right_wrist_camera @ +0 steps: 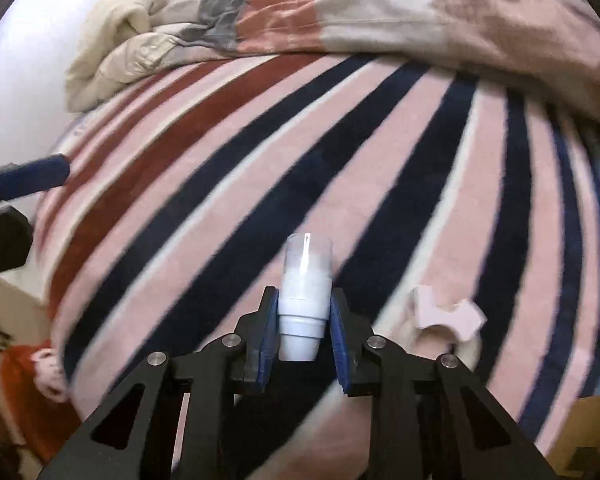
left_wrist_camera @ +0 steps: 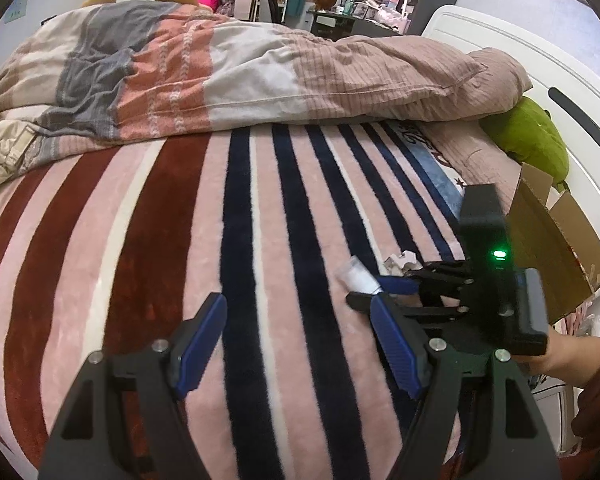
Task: Organize rigid objects
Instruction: 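Grasp the clear plastic cup with the right gripper and lift it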
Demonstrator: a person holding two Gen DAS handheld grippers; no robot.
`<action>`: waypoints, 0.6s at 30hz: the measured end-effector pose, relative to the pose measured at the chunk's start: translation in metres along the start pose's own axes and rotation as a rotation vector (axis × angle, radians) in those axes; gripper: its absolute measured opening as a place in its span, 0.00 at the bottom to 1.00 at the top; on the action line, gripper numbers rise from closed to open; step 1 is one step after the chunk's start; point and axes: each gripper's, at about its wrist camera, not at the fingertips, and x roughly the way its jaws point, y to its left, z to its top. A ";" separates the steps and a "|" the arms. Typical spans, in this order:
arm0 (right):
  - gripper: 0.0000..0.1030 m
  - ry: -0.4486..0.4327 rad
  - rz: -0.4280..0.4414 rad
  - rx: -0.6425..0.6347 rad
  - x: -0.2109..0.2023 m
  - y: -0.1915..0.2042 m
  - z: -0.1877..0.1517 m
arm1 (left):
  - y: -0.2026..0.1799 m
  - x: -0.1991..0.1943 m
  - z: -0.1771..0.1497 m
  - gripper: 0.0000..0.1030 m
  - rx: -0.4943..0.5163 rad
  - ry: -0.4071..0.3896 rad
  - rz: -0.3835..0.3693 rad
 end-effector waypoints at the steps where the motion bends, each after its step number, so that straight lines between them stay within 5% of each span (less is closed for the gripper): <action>1: 0.20 -0.016 -0.005 -0.019 -0.005 0.004 -0.001 | 0.002 0.001 0.000 0.70 -0.007 0.006 -0.007; 8: 0.20 -0.096 0.091 -0.130 -0.049 0.028 -0.002 | -0.010 0.000 0.003 0.69 -0.028 0.002 -0.118; 13: 0.20 -0.171 0.148 -0.210 -0.091 0.048 -0.005 | -0.033 -0.014 0.008 0.51 -0.013 -0.024 -0.230; 18: 0.20 -0.239 0.161 -0.235 -0.128 0.055 -0.010 | -0.069 -0.036 0.017 0.37 0.057 -0.083 -0.246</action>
